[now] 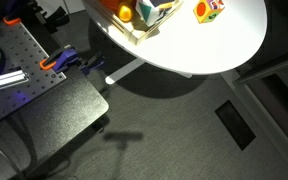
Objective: Remove the gray block from the wooden tray and place it on the table
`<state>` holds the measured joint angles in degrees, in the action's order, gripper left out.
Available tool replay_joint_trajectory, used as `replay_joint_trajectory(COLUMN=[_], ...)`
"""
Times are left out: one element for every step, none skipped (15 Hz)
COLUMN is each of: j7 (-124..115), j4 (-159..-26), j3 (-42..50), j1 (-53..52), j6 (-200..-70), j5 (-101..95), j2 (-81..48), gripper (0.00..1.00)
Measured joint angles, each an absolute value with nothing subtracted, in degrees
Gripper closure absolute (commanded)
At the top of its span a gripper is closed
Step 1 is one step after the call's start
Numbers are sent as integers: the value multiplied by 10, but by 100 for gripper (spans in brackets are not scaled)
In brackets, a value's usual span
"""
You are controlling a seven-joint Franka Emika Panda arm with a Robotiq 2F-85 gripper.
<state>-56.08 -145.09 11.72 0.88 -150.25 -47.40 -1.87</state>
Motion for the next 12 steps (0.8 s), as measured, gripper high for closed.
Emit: replay_joint_trajectory(j7=[-562, -564, -568, -571, -575, -581, -590, -602, -612, -621, -629, -636], j4=[-1448, -1444, -1437, -1431, -1424, -1418, -1412, -1405, -1399, -1392, -1387, -1382], j3=[117, 117, 117, 117, 117, 117, 118, 118, 118, 118, 119, 119], j1=[16, 24, 33, 41, 50, 57, 63, 68, 72, 74, 75, 75], j6=[-1498, -1494, -1491, -1489, -1488, -1487, -1487, -1485, -1483, -1480, -1478, -1476], j5=[-474, -474, -474, -474, -476, -478, -482, -488, -492, -493, -493, -493], j2=[-12, -8, -6, -6, -8, -10, -14, -18, -24, -30, -36, -41], gripper=[99, 99, 99, 99, 99, 99, 98, 90, 71, 64, 56, 49])
